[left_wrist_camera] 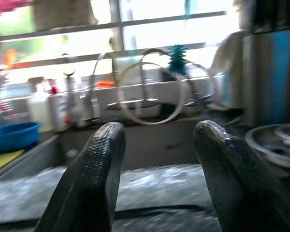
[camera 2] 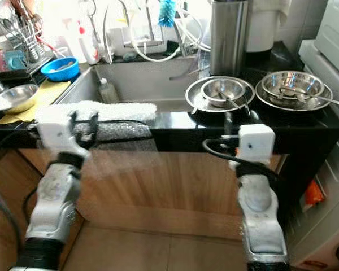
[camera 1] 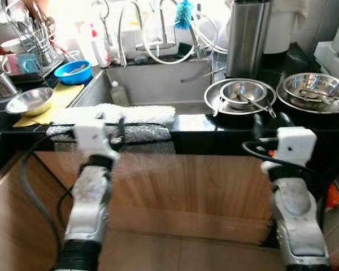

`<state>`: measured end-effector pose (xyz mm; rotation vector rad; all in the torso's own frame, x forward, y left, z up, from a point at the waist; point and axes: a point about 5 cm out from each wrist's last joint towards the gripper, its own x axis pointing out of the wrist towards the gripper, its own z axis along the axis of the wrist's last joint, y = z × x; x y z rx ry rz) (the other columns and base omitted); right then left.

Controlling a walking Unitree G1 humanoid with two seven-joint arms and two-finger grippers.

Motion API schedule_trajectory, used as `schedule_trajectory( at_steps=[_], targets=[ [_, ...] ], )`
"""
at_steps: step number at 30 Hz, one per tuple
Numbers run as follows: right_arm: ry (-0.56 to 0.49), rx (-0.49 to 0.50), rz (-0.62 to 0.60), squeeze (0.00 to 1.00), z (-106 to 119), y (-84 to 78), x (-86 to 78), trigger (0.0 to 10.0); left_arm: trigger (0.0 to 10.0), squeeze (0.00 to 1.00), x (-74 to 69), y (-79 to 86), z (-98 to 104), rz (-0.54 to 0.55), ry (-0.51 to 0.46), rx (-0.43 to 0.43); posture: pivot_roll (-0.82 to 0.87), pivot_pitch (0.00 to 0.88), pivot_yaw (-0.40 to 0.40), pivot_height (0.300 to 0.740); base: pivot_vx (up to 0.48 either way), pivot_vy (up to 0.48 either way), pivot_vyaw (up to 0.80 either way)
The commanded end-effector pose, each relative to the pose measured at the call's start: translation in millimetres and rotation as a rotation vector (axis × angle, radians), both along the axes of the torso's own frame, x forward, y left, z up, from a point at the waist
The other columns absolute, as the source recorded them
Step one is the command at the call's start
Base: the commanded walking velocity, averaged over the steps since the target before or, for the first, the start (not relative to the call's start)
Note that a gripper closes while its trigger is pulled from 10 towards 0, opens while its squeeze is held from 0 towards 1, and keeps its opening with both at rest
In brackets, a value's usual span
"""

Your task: Kitchen organization

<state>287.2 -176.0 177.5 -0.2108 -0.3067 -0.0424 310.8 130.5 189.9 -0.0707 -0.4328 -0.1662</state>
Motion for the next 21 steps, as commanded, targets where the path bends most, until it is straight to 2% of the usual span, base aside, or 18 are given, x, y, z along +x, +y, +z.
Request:
schedule_trajectory(
  at_steps=[1, 5, 21],
  targets=[
    [0.005, 0.003, -0.009, 0.0, -1.6, 0.4, 1.5, 10.0, 10.0, 0.0, 2.0, 1.7, -7.1, -0.013, 0.036, 0.006, -0.09, 0.0, 0.155, 0.74, 0.0, 0.0, 0.0],
    [0.003, 0.003, -0.023, 0.0, -0.7, -0.8, 3.0, 10.0, 10.0, 0.0, 3.9, -6.1, -13.2, -0.04, 0.057, 0.012, -0.1, 0.0, 0.159, 0.74, 0.0, 0.0, 0.0],
    [0.0, 0.001, -0.026, 0.0, -1.1, -0.4, 4.0, 10.0, 10.0, 0.0, 5.6, -6.5, -13.9, -0.047, 0.053, 0.012, -0.1, 0.0, 0.159, 0.74, 0.0, 0.0, 0.0]
  ],
)
